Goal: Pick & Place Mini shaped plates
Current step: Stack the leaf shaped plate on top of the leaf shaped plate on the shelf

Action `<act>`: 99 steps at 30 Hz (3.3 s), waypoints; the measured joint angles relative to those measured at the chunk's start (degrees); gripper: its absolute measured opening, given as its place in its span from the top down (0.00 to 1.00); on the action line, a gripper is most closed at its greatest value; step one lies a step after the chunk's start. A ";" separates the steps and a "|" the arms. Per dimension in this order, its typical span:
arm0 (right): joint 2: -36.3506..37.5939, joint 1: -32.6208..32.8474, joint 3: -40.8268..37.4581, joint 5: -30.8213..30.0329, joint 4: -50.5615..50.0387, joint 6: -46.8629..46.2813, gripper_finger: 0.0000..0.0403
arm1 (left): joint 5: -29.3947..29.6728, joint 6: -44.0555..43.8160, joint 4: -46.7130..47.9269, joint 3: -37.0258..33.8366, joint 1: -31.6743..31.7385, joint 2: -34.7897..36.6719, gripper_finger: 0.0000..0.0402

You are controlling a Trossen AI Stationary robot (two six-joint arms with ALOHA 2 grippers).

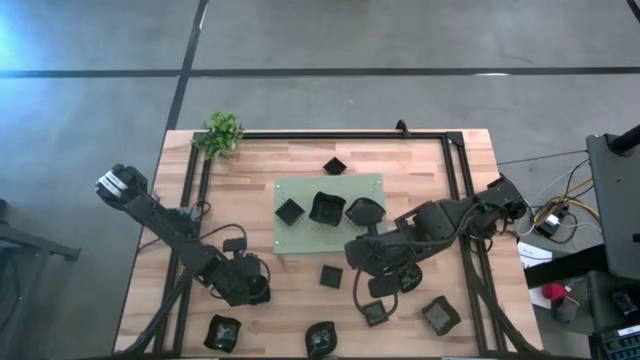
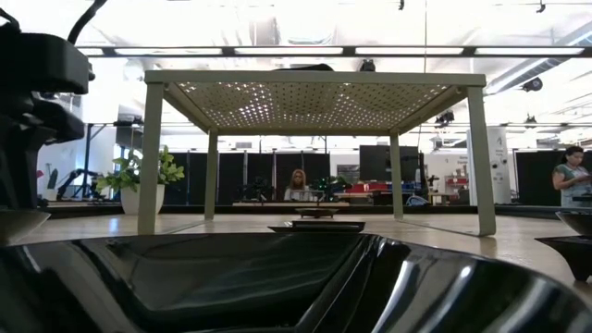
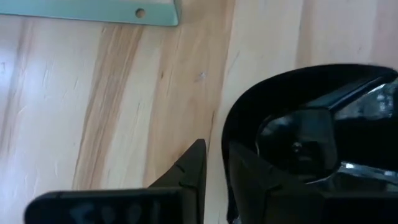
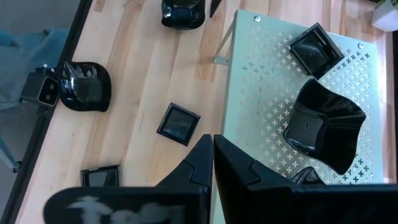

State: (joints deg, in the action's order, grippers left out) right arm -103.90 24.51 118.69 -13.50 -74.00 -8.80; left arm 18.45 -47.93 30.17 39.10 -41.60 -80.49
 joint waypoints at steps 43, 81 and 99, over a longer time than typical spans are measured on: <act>0.00 -0.04 0.00 -0.10 1.11 3.44 0.97 | 0.52 0.32 -0.13 4.59 0.00 3.61 1.00; -0.07 1.62 -2.13 -20.53 11.02 8.21 0.97 | 55.34 18.62 -2.63 22.26 0.50 3.69 1.00; -0.28 0.04 -6.63 -21.41 21.03 12.25 0.83 | 58.80 29.89 -15.22 21.97 3.79 3.15 1.00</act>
State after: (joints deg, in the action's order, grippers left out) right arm -104.18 24.56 112.06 -34.91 -52.97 3.45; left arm 77.25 -18.03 14.95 61.07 -37.82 -77.34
